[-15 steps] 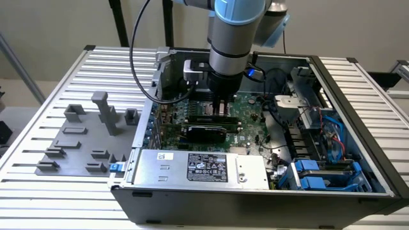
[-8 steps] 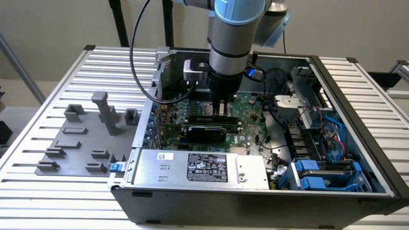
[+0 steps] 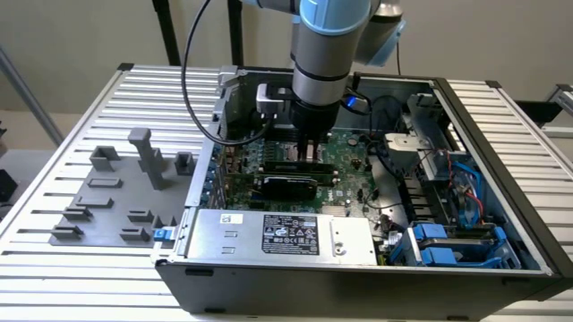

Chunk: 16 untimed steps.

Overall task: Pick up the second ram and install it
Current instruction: 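Insert the second ram into the second slot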

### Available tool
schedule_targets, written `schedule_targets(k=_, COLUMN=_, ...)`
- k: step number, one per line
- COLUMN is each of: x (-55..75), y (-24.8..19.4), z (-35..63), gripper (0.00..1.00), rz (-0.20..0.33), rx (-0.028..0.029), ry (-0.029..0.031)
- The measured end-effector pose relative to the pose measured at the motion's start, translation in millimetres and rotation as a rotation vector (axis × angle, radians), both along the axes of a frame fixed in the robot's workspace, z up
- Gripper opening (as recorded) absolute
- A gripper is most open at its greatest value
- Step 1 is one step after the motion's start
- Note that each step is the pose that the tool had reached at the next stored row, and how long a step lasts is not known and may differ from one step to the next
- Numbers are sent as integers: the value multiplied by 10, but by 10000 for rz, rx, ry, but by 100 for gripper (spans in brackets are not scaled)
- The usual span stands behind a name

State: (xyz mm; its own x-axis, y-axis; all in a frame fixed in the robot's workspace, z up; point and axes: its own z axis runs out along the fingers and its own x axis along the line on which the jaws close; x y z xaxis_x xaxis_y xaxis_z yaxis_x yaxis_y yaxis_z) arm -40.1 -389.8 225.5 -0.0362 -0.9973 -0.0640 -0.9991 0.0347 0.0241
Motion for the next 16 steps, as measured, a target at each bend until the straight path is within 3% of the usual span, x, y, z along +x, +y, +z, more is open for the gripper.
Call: schedule_targets(k=16, x=8, y=2, z=-12, gripper=0, rz=1, rx=0, ry=1)
